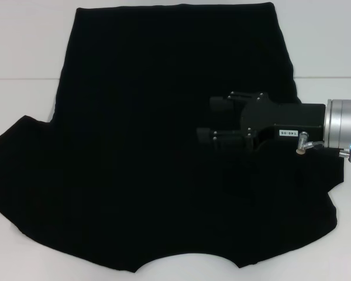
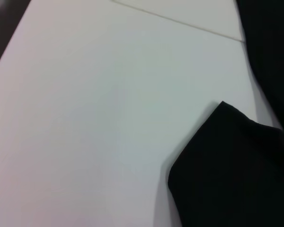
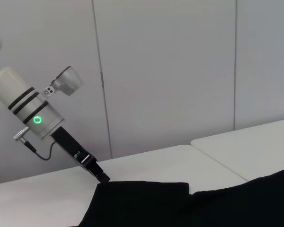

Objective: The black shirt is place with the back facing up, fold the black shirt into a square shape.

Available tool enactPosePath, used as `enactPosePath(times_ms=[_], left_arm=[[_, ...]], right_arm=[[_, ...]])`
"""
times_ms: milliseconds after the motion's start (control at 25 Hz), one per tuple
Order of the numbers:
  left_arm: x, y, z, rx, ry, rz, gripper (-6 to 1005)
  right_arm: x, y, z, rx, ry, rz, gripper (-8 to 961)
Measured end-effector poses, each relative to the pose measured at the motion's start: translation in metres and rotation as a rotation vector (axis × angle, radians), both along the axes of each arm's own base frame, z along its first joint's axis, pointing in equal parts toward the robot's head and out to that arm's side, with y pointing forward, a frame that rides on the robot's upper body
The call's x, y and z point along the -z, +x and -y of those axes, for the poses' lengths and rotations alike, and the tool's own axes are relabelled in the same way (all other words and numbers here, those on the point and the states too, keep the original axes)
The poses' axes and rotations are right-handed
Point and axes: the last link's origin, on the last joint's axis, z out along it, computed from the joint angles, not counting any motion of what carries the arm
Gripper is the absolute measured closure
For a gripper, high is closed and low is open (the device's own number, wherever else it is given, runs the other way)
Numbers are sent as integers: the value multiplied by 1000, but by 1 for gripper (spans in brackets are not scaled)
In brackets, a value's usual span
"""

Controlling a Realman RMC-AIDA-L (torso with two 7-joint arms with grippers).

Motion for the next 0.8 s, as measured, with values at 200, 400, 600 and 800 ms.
enactPosePath(times_ms=[200,400,600,800], left_arm=[[-4,-1,-1,-3,19,-4,1001],[-4,0,-3,2,23,-2,1001],[-4,2,-5,9,21,1,1001],[-4,3,-6,11,20,2,999]], right_arm=[[0,0,0,-1,2,0,99],[-1,-1,-1,-1,8,-6,99],[-2,-2,-2,-2,10,-9,98],[-2,-2,-2,-2,11,-9,98]])
